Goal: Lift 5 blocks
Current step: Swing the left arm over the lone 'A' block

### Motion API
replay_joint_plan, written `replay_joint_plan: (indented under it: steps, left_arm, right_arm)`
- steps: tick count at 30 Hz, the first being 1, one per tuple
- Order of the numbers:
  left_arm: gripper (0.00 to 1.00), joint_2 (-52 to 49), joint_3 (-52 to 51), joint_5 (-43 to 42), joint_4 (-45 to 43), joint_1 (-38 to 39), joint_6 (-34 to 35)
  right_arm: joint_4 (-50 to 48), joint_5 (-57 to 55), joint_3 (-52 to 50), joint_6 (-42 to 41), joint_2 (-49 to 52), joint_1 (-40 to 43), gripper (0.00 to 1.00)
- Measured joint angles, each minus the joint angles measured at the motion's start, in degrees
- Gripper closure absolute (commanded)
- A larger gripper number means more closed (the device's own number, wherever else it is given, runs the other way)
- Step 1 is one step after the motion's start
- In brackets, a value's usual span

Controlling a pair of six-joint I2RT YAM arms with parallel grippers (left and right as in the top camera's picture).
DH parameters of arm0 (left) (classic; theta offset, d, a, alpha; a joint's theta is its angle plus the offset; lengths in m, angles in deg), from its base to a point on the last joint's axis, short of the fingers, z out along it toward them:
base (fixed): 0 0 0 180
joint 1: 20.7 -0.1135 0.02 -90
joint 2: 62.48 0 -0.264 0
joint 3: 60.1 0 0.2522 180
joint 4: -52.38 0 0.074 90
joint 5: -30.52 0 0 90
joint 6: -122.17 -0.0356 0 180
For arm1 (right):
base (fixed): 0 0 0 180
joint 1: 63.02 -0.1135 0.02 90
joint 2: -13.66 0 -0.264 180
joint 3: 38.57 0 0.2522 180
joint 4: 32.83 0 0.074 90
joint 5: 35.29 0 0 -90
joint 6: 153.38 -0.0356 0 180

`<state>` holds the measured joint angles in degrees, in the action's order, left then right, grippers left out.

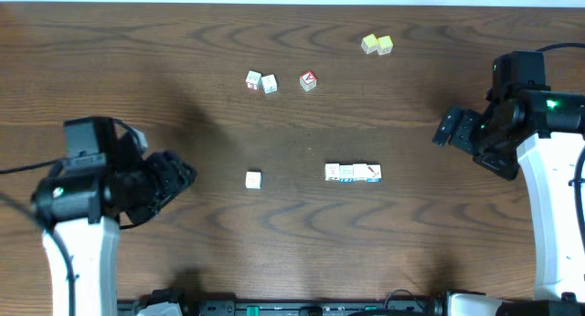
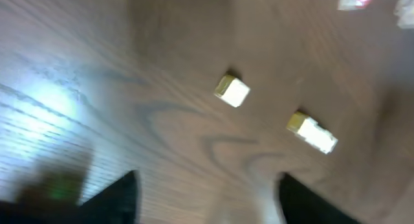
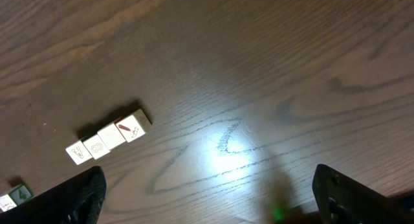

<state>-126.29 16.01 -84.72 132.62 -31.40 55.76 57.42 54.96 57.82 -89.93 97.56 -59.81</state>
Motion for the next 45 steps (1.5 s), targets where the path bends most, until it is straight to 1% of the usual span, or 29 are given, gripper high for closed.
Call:
replay_joint_plan:
  steps: [3,6,10,11,13,15,20,24,34,37,41,45]
  left_arm:
    - [0.39,-3.6,-3.3,-0.4,-2.5,0.8,-0.5]
    - [0.38,-7.6,-4.5,-1.6,-5.7,3.3,-2.5]
    - [0.30,-13.1,-4.7,-4.7,-10.5,8.8,-6.2]
    - [0.28,-15.5,-4.7,-5.3,-13.4,11.8,-7.4]
    - [0.27,-17.9,-4.7,-5.2,-16.9,15.1,-8.3]
    - [0.26,-20.6,-4.7,-3.6,-19.9,18.4,-8.8]
    - [0.27,-26.0,-4.7,3.4,-23.2,24.4,-8.6]
    - [0.27,-29.1,-4.7,7.2,-24.9,27.5,-8.6]
    - [0.27,-35.3,-4.7,12.2,-29.0,31.9,-8.6]
    - [0.28,-35.9,-4.7,13.2,-30.3,32.0,-8.6]
    - [0.47,-35.9,-4.7,14.3,-31.6,32.0,-7.8]
    - [0.51,-35.9,-4.7,14.7,-31.5,32.0,-6.7]
  right_arm:
    - [0.0,0.0,0.0,0.0,0.0,0.0,0.01]
    - [0.0,0.0,0.0,0.0,0.0,0.0,0.01]
    - [0.0,0.0,0.0,0.0,0.0,0.0,0.01]
    - [0.1,0.0,0.0,0.0,0.0,0.0,0.01]
    - [0.1,0.0,0.0,0.0,0.0,0.0,0.01]
    - [0.0,0.0,0.0,0.0,0.0,0.0,0.01]
    - [0.0,0.0,0.0,0.0,0.0,0.0,0.01]
    - [0.0,0.0,0.0,0.0,0.0,0.0,0.01]
    - [0.0,0.0,0.0,0.0,0.0,0.0,0.01]
    - [0.0,0.0,0.0,0.0,0.0,0.0,0.01]
    - [0.0,0.0,0.0,0.0,0.0,0.0,0.01]
    - [0.0,0.0,0.0,0.0,0.0,0.0,0.01]
